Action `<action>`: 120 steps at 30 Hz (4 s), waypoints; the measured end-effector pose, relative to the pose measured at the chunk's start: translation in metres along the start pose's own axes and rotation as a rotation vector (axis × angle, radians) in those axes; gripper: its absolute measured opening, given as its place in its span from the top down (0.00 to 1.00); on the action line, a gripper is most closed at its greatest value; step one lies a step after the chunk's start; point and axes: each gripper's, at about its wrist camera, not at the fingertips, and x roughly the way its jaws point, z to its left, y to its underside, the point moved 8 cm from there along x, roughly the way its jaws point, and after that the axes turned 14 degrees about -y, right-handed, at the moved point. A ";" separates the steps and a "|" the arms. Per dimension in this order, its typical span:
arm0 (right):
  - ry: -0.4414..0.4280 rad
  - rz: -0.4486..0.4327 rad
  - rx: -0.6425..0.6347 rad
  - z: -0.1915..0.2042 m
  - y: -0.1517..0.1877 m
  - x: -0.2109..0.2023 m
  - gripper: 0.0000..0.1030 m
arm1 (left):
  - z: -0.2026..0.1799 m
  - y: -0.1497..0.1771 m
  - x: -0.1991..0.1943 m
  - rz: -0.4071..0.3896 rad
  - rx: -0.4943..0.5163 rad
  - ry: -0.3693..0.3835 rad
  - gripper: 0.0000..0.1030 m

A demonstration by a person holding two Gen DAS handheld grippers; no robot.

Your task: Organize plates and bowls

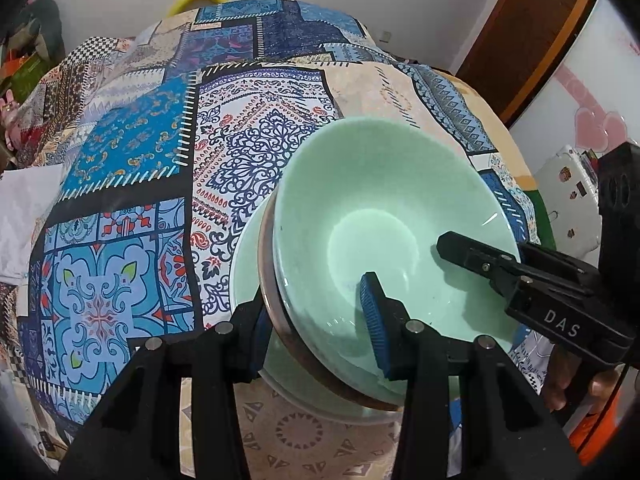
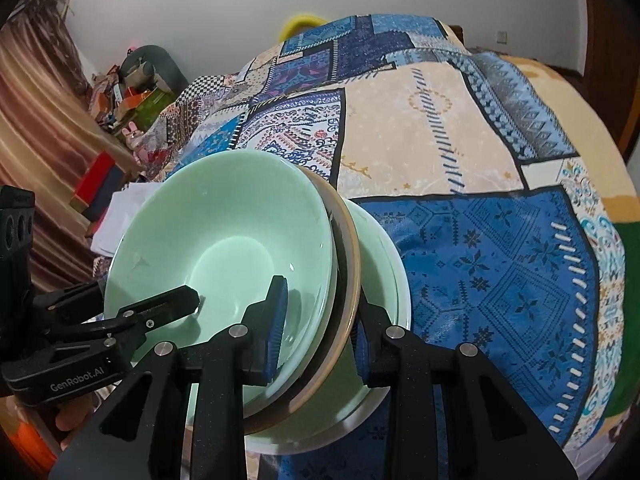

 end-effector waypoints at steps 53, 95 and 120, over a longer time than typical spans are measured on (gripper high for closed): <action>0.042 -0.531 -0.410 0.143 -0.030 -0.183 0.02 | 0.025 -0.002 -0.272 -0.722 -0.112 -0.196 0.00; 0.043 -0.545 -0.405 0.144 -0.022 -0.194 0.00 | 0.020 0.002 -0.271 -0.735 -0.116 -0.173 0.00; 0.030 -0.549 -0.394 0.140 -0.025 -0.194 0.00 | 0.022 0.001 -0.273 -0.739 -0.130 -0.129 0.00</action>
